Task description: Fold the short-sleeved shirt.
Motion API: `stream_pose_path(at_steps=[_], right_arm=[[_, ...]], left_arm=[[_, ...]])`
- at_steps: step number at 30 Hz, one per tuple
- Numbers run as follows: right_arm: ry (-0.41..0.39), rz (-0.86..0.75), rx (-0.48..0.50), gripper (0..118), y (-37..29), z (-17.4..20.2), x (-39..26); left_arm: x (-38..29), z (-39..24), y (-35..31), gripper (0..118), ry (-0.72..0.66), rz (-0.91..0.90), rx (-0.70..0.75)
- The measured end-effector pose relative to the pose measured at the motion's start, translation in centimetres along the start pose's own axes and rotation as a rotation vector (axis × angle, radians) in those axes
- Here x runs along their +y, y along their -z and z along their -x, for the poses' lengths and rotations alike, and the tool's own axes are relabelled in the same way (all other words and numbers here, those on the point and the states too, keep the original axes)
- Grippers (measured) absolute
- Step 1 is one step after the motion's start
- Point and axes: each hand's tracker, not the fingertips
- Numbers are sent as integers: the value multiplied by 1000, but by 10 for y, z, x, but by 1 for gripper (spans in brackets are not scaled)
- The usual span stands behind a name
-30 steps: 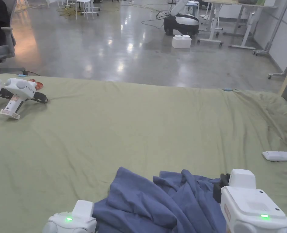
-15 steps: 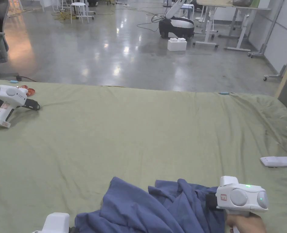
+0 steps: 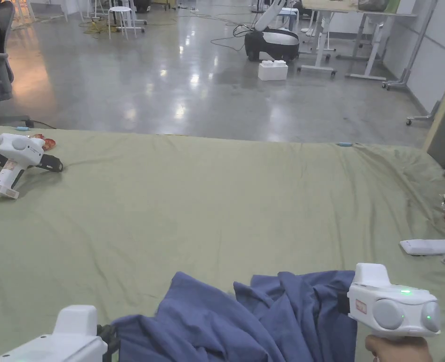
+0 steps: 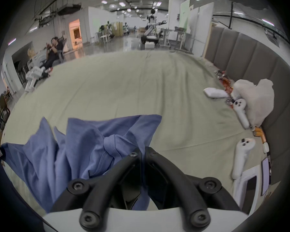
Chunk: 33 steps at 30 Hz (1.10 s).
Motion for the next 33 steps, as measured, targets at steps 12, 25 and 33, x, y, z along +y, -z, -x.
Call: stream_pose_path(at_steps=[12,25,33], right_arm=[[-21,-162,-43,1,-127,-27,22],[155,-406,73,1,-212,-21,96],[117,-442,14,1,-221,-6,140]], left_arm=[[90,35,-77,0,-3,-262,33],[177,54,-123,0,-106,-434,77],[215,66,-119,0,-133,-451,101]])
